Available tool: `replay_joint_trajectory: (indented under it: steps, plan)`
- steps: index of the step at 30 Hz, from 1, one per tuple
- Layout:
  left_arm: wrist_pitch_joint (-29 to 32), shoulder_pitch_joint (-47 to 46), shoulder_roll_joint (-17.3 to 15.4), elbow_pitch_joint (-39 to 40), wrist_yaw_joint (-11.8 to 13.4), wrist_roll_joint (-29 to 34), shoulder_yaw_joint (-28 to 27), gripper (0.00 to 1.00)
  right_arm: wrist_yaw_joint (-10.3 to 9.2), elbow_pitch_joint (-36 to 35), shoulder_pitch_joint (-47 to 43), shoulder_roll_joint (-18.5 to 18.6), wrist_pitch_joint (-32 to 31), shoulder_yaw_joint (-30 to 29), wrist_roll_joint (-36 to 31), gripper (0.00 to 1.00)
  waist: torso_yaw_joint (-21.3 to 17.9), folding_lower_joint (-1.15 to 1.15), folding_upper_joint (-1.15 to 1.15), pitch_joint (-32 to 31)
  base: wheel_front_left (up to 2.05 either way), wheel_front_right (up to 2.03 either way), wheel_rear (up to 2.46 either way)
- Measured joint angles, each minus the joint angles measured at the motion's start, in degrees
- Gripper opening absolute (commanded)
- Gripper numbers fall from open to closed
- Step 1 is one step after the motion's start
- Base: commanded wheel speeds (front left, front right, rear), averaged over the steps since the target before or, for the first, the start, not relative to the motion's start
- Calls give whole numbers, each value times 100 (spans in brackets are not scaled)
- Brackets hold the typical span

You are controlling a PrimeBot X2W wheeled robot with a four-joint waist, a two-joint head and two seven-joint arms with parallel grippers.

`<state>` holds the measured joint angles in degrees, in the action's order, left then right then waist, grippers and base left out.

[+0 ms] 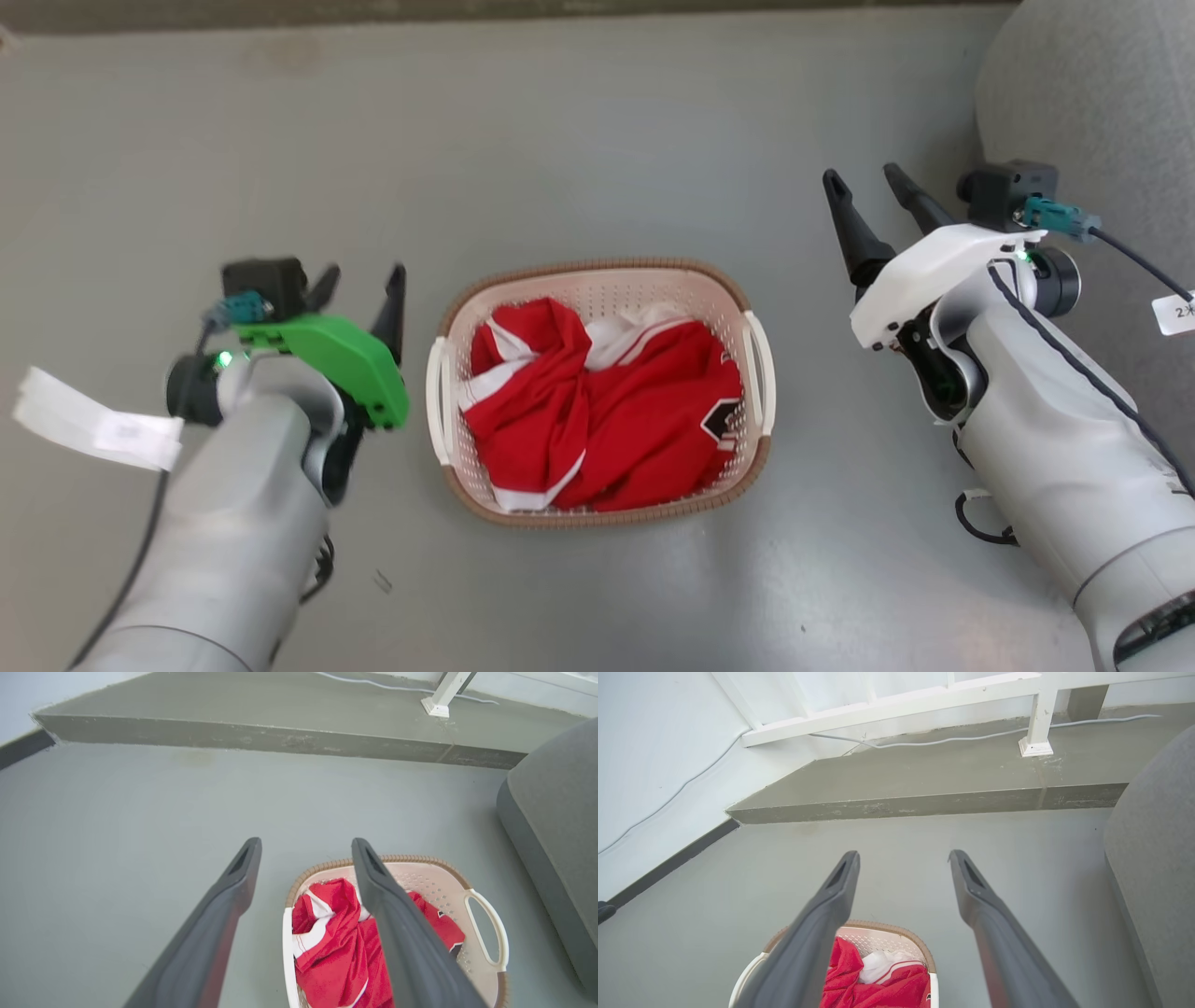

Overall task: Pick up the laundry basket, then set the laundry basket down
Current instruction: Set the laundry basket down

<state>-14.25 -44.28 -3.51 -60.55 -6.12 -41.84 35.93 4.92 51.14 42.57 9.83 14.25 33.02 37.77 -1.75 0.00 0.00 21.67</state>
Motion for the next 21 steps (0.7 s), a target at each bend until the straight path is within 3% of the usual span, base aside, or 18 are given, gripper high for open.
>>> replay_joint_trajectory:
  steps: [6, 21]
  plan:
    - [0, 30, -277, 842, 258, 149, -349, 100, -148, -632, -210, 113, 1, -232, -274, 100, 18, 0, 0, -340, 0, 0, 0]
    - [-2, 972, -499, 2731, 875, 794, -876, 100, -611, -2108, -1179, 300, 18, -888, -806, 100, 25, 0, 0, -1059, 0, 0, 0]
